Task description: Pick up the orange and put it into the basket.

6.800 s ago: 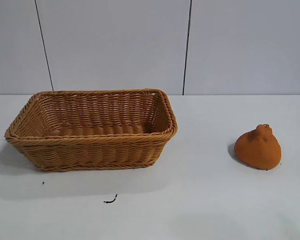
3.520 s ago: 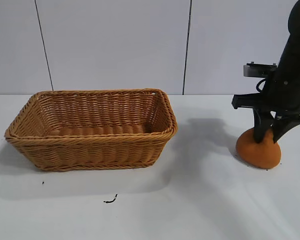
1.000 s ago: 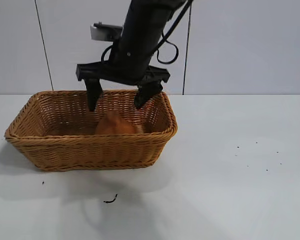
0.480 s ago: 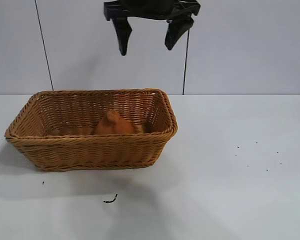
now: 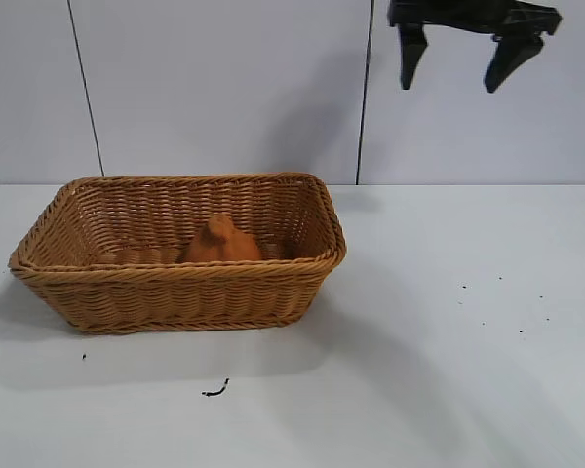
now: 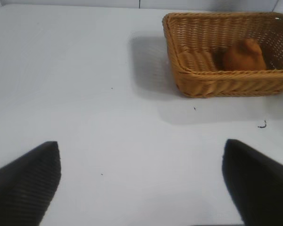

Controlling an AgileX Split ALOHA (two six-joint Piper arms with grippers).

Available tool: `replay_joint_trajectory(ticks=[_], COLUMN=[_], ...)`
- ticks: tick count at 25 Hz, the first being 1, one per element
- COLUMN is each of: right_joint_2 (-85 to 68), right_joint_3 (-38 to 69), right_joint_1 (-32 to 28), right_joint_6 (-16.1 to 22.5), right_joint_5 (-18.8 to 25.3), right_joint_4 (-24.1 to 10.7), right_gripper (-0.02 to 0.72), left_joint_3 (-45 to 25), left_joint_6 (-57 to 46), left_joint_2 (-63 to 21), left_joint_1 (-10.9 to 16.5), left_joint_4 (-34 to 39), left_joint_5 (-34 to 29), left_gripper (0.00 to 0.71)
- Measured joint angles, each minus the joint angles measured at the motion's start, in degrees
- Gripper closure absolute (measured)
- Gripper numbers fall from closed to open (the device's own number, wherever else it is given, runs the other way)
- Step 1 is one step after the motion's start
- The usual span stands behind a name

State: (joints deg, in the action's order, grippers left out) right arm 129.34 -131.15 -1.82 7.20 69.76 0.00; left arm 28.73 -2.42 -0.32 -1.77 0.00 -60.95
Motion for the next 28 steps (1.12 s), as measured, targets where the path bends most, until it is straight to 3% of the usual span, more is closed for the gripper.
replay_joint_trajectory(ticks=[5, 11, 28], right_joint_2=[-0.9, -8.12, -58.1], right_joint_3=[4.1, 18.23, 74.24], right_joint_1=[-0.7, 0.47, 1.05], right_joint_6=[-0.93, -3.26, -7.2], right_joint_5=[-0.1, -0.16, -0.31], right_joint_4=[1.58, 2.12, 2.39], right_gripper=[0.055, 0.055, 0.055], left_joint_3=[0.0, 0.0, 0.0], left_joint_6=[0.0, 0.0, 0.0], left_joint_2=[0.0, 0.0, 0.0], left_joint_1=[0.0, 0.0, 0.0], left_joint_4=[0.0, 0.0, 0.0], left_joint_5=[0.0, 0.06, 0.06], left_gripper=[0.044, 0.044, 0.044])
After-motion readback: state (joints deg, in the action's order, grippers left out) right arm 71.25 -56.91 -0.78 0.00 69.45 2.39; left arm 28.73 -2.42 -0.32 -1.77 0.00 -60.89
